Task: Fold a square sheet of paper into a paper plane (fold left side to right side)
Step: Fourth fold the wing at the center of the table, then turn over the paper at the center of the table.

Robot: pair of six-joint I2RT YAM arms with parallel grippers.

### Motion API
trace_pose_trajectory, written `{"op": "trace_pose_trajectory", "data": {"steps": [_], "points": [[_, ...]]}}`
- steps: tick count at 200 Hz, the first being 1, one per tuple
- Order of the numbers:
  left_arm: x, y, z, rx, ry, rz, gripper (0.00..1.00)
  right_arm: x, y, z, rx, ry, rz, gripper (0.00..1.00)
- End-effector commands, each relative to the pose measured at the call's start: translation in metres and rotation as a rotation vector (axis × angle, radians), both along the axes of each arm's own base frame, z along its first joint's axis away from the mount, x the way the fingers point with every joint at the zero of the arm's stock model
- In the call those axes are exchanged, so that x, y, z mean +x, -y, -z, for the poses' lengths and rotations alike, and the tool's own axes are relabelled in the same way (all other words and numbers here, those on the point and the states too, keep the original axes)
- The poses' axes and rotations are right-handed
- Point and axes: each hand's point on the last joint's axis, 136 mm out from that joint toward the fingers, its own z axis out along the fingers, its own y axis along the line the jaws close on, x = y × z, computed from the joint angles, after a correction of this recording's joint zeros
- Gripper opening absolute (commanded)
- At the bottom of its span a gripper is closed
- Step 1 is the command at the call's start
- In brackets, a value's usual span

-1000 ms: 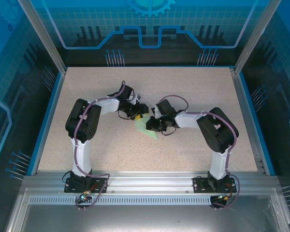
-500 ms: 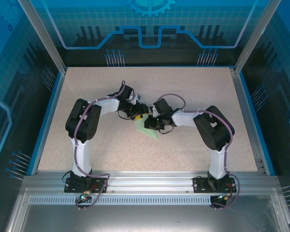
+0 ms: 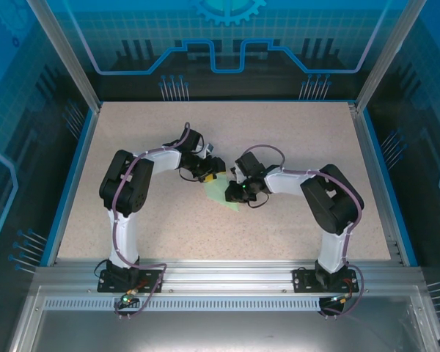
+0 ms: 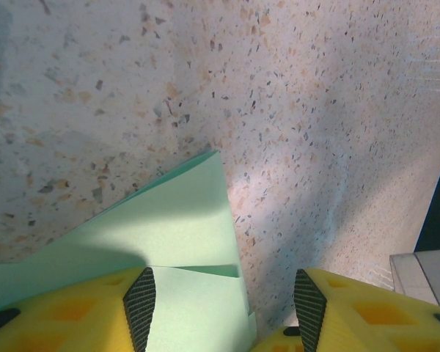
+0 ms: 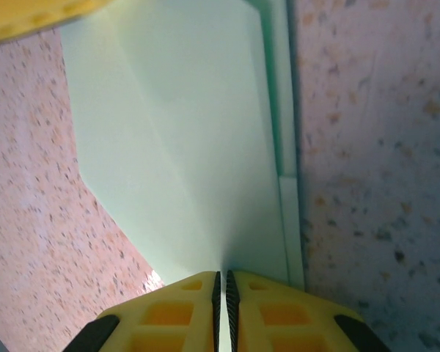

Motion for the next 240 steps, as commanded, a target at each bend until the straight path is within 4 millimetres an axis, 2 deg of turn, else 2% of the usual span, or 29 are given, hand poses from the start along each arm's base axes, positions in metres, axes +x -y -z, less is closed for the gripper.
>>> {"op": "trace_pose_trajectory", "data": {"steps": [1, 27, 63, 87, 103, 123, 141, 145, 155, 164, 187, 217, 240], "points": [[-0.012, -0.017, 0.038, 0.123, -0.073, -0.021, 0.58, -0.050, 0.019, 0.013, -0.129, -0.124, -0.101, 0.14], [-0.009, -0.016, 0.032, 0.124, -0.065, -0.015, 0.58, -0.062, 0.033, 0.017, -0.160, -0.140, -0.090, 0.15], [-0.005, -0.016, 0.026, 0.132, -0.056, -0.006, 0.58, -0.068, 0.046, 0.016, -0.184, -0.146, -0.083, 0.15], [0.001, -0.012, 0.010, 0.109, -0.038, 0.003, 0.59, -0.068, 0.048, 0.012, -0.145, -0.134, -0.080, 0.15], [0.010, -0.006, -0.015, 0.068, -0.002, 0.013, 0.62, -0.059, 0.040, -0.006, -0.056, -0.073, -0.092, 0.16], [0.026, 0.003, -0.062, 0.001, 0.072, 0.032, 0.65, -0.043, 0.033, -0.036, 0.025, 0.044, -0.107, 0.24], [0.037, 0.004, -0.101, -0.039, 0.134, 0.038, 0.68, -0.026, 0.038, -0.060, 0.061, 0.147, -0.095, 0.33], [0.038, 0.003, -0.108, -0.042, 0.146, 0.037, 0.69, -0.030, 0.043, -0.056, 0.056, 0.141, -0.091, 0.35], [0.041, -0.003, -0.124, -0.043, 0.178, 0.027, 0.69, -0.023, 0.050, -0.062, 0.067, 0.173, -0.074, 0.39], [0.040, -0.009, -0.130, -0.033, 0.194, 0.011, 0.70, -0.018, 0.053, -0.068, 0.086, 0.198, -0.070, 0.42], [0.027, -0.025, -0.124, -0.012, 0.192, -0.034, 0.71, -0.007, 0.065, -0.077, 0.091, 0.263, -0.047, 0.54], [-0.002, -0.028, -0.085, -0.044, 0.112, -0.070, 0.70, 0.003, 0.075, -0.087, 0.120, 0.313, -0.018, 0.62], [-0.014, -0.027, -0.058, -0.079, 0.060, -0.091, 0.68, 0.007, 0.074, -0.091, 0.166, 0.319, -0.005, 0.66]]}}
